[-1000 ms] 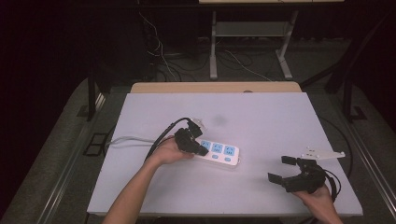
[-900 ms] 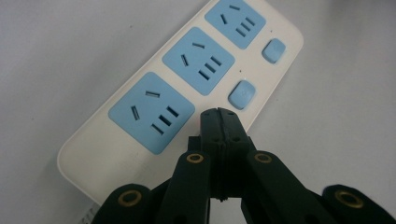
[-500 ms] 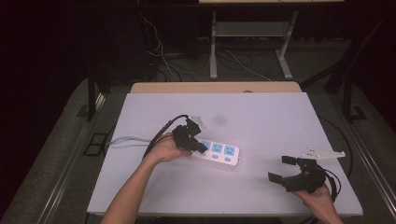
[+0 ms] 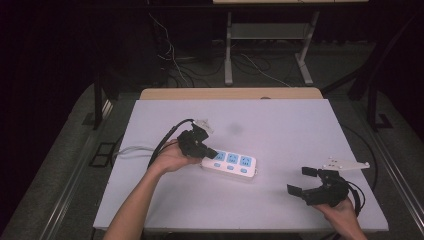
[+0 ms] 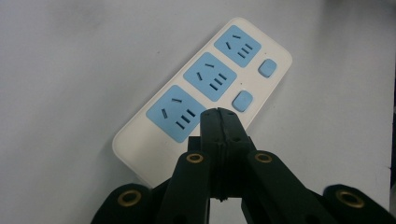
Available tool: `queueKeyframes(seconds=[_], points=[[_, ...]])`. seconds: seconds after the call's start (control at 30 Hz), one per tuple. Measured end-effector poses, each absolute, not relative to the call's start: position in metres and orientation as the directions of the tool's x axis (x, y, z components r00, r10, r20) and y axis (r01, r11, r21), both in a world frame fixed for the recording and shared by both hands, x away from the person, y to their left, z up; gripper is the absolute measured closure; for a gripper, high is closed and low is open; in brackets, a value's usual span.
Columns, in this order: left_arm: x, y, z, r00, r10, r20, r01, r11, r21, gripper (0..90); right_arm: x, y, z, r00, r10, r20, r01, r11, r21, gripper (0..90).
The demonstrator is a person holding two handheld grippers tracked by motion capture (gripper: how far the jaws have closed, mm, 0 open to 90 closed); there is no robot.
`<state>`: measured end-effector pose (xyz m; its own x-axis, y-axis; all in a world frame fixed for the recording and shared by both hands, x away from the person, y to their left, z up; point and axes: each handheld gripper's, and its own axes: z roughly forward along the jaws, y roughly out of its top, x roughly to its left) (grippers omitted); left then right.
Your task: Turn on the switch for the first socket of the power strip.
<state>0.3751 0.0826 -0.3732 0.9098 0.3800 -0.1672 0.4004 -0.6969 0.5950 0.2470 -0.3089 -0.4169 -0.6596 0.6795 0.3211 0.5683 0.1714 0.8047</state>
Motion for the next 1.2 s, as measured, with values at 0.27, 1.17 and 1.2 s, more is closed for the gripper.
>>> queueKeyframes(seconds=[0.27, 1.17, 1.2], points=[[0.372, 0.093, -0.367, 0.905, 0.397, -0.152, 0.402, -0.683, 0.610, 89.5, 0.247, -0.308, -0.417, -0.658, 0.680, 0.323, 0.571, 0.172, 0.802, 0.0], [0.343, 0.155, -0.344, 0.853, 0.505, -0.132, 0.442, -0.563, 0.698, 80.0, 0.247, -0.306, -0.418, -0.661, 0.677, 0.324, 0.573, 0.177, 0.800, 0.0], [0.342, 0.157, -0.343, 0.848, 0.513, -0.132, 0.447, -0.558, 0.699, 77.2, 0.247, -0.306, -0.418, -0.661, 0.677, 0.323, 0.573, 0.177, 0.800, 0.0]])
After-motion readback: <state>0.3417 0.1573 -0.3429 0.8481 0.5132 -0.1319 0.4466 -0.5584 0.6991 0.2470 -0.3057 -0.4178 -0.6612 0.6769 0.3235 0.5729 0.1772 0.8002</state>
